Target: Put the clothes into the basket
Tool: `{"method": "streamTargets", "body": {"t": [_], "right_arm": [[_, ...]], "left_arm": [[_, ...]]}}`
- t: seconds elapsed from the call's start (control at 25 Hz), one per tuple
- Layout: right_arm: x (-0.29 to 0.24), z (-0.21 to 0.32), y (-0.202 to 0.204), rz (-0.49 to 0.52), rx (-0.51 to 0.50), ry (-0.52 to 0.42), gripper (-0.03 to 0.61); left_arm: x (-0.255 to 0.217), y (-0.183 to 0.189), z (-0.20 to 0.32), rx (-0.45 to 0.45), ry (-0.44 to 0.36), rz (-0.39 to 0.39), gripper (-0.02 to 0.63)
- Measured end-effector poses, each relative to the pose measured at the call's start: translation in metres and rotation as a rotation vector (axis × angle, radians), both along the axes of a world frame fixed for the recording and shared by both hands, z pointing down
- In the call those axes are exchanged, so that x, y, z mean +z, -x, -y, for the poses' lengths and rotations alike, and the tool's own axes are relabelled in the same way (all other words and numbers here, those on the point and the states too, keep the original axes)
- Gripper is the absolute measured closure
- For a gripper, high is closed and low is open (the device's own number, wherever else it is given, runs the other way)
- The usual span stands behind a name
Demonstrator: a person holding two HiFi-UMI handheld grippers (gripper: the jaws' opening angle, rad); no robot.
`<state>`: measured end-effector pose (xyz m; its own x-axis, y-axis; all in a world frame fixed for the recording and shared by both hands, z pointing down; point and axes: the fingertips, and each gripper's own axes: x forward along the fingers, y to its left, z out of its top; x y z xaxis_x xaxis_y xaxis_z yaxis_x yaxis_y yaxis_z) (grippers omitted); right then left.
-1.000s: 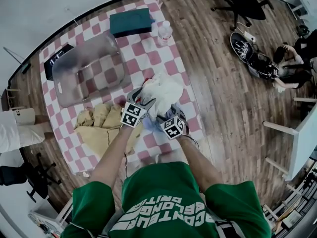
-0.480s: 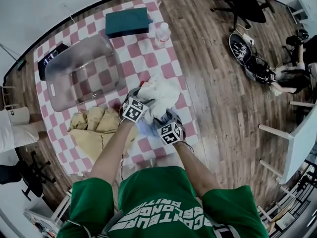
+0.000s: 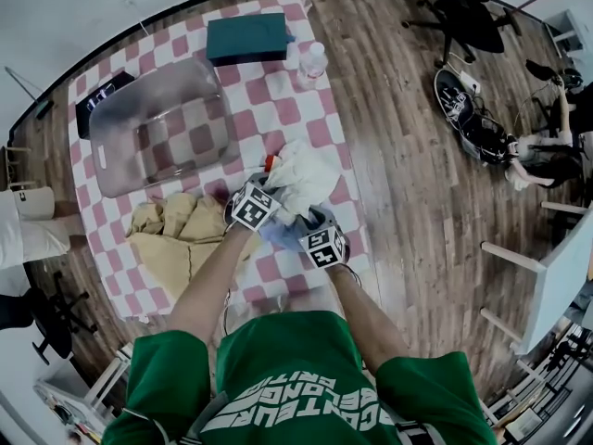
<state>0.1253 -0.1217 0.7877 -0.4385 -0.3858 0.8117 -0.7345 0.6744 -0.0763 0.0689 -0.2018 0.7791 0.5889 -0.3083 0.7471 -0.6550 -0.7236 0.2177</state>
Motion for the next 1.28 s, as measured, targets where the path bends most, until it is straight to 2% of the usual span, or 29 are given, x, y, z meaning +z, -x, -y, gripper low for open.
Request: {"method": "streamTargets", "body": {"t": [0.28,0.48,0.84,1.08,1.28], "right_arm": [[-0.026,-0.008,-0.004,0.037,0.002,-0.038,0.485],[-0.061,-0.009,-0.009,0.069,0.001,-0.113,0.486],[-0.141,-0.001,-0.01,0.118,-0.007,-0.254,0.486],[-0.2,0.004,0.002,0.157,-0.03,-0.346,0.486],[-0.259,0.01,0.024,0.198,-0.077,-0.45,0.486]], "left_arm": [[-0.027,0.0,-0.012,0.003,-0.03,-0.048,0.555],[-0.054,0.002,-0.019,-0.022,-0.077,-0.087,0.555],[-0.119,0.01,-0.023,-0.048,-0.203,-0.128,0.555],[-0.182,0.027,-0.027,-0.099,-0.309,-0.169,0.557],[-0.248,0.052,-0.03,-0.164,-0.428,-0.223,0.557]]}}
